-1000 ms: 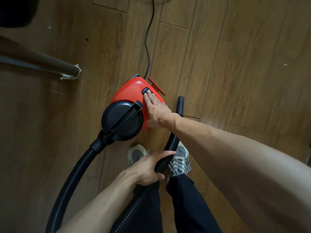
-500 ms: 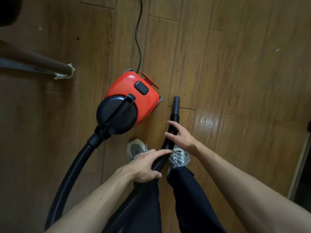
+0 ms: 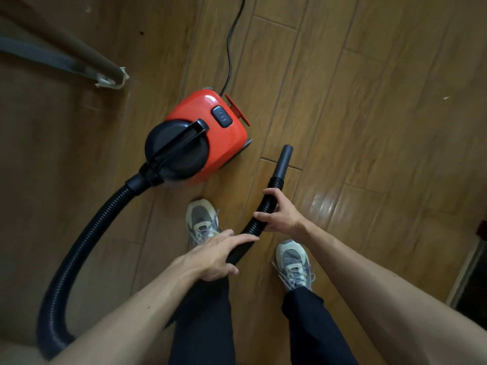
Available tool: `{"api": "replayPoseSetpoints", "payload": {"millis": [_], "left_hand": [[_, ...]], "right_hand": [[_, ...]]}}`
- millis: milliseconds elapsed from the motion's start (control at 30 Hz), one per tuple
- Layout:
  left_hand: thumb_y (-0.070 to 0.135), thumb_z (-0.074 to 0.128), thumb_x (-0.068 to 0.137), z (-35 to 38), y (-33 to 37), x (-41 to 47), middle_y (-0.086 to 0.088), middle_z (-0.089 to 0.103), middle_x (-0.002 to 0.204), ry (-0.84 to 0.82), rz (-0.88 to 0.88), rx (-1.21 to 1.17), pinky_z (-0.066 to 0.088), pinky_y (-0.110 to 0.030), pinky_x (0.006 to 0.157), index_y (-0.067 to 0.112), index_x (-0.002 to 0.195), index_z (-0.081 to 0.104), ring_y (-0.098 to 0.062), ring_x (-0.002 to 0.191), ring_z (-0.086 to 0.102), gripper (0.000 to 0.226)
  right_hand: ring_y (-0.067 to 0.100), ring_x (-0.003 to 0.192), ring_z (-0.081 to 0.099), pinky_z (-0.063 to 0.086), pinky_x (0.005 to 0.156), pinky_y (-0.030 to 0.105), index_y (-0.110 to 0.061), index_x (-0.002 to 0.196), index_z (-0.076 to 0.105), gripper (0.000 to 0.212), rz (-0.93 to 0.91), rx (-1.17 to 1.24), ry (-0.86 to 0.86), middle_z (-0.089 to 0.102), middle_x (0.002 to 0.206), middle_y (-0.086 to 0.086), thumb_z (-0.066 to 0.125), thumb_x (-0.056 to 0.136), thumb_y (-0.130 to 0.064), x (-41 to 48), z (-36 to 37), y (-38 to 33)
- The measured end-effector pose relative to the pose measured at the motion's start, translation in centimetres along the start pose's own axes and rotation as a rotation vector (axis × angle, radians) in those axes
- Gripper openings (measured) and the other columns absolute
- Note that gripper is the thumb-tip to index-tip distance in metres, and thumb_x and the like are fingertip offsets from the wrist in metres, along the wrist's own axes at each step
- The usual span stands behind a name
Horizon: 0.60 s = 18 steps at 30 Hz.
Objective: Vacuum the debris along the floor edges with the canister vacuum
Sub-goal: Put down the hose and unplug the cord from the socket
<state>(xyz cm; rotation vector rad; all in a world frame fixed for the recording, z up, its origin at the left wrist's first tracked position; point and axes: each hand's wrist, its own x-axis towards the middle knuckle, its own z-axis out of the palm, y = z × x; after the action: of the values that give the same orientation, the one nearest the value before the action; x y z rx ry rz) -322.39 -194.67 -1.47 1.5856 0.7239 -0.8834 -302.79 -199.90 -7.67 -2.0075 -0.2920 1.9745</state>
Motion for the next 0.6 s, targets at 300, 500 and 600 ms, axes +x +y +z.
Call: {"api": "replayPoseSetpoints", "payload": {"millis": [300, 500, 600], "left_hand": [[0.027, 0.064, 0.094, 6.1, 2.0, 2.4, 0.003, 0.046, 0.126, 0.052, -0.035, -0.073, 0.04, -0.041, 0.106, 0.052, 0.15, 0.018, -0.019, 0.124, 0.047, 0.076], [0.016, 0.062, 0.094, 9.4, 1.4, 3.2, -0.002, 0.037, 0.153, 0.003, -0.055, -0.094, 0.034, -0.044, 0.115, 0.056, 0.148, 0.015, -0.021, 0.144, 0.031, 0.082], [0.014, 0.064, 0.093, 11.0, 0.4, 3.7, -0.003, 0.037, 0.154, 0.004, -0.061, -0.076, 0.036, -0.044, 0.112, 0.054, 0.149, 0.016, -0.022, 0.142, 0.035, 0.084]], "right_hand": [[0.027, 0.097, 0.062, 0.06, 0.079, 0.052, -0.031, 0.138, 0.04, 0.068, -0.072, 0.034, 0.011, 0.053, 0.114, 0.017, 0.071, 0.086, 0.002, -0.3, -2.0, 4.9], [0.023, 0.085, 0.063, 0.062, 0.073, 0.046, -0.025, 0.142, 0.033, 0.072, -0.05, -0.022, -0.004, 0.053, 0.103, 0.01, 0.067, 0.087, 0.007, -0.6, -2.5, 8.5], [0.024, 0.09, 0.064, 0.062, 0.071, 0.039, -0.025, 0.142, 0.031, 0.074, -0.034, -0.029, 0.009, 0.052, 0.108, 0.011, 0.068, 0.087, 0.007, -0.1, -1.9, 10.3]]}}
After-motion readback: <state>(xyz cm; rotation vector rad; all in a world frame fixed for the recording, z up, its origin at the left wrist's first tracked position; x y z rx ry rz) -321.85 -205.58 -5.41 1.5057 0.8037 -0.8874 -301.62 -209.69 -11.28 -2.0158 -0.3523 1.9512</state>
